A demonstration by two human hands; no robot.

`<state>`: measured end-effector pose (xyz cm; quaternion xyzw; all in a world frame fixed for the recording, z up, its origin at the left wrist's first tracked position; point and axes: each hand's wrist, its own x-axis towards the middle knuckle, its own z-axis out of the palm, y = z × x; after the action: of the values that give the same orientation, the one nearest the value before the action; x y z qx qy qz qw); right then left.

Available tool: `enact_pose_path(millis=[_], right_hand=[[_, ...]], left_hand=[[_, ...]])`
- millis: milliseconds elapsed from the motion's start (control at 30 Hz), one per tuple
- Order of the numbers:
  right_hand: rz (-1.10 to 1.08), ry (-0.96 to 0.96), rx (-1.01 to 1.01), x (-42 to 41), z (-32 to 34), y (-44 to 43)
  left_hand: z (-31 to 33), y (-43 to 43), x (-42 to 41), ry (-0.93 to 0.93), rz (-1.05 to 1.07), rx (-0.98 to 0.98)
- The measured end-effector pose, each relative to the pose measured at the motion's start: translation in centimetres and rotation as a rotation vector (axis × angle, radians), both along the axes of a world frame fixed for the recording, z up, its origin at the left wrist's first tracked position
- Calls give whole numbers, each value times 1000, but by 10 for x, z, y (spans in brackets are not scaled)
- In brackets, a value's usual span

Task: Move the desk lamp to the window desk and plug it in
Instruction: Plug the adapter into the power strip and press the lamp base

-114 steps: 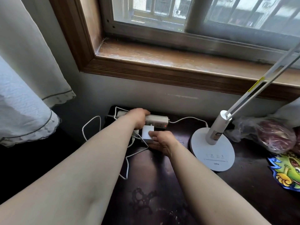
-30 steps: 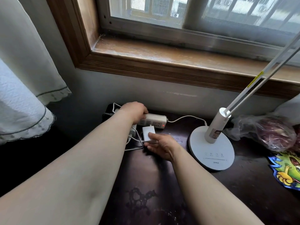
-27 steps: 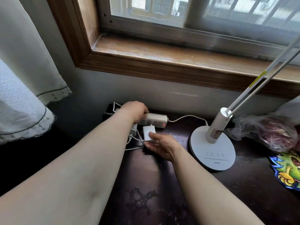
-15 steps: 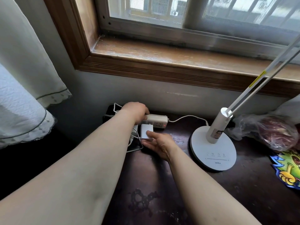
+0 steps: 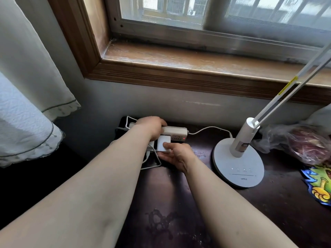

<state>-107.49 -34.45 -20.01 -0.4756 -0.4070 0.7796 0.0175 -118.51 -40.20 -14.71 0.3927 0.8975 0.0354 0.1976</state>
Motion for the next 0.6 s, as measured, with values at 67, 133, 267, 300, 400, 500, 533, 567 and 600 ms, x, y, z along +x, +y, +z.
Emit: enact_pose_path(millis=[67,133,267,300,400,500,533,567,600], right_hand=[[-7,-10,0,-1,1,-1],[-6,-26,4,-3,1,-1],[26,-63,26,-4,4,0],[32,-69,30,-5,5,0],[47,-78,45,-5,8,2],[36,-87,54,-6,8,2],[31,-87,51,-7,8,2],[25,-87,47,-7,8,2],[17,-88,39,-8,8,2]], left_hand=[[-2,0,0,-47,26,23],[-5,1,-3,-96,42,43],[-13,2,-5,-154,90,79],[-15,2,-4,-159,96,91],[-18,2,-4,-174,111,126],[-18,2,-4,-162,110,134],[-18,2,-4,-160,110,138],[-18,3,-4,-158,109,140],[-18,3,-3,-155,108,141]])
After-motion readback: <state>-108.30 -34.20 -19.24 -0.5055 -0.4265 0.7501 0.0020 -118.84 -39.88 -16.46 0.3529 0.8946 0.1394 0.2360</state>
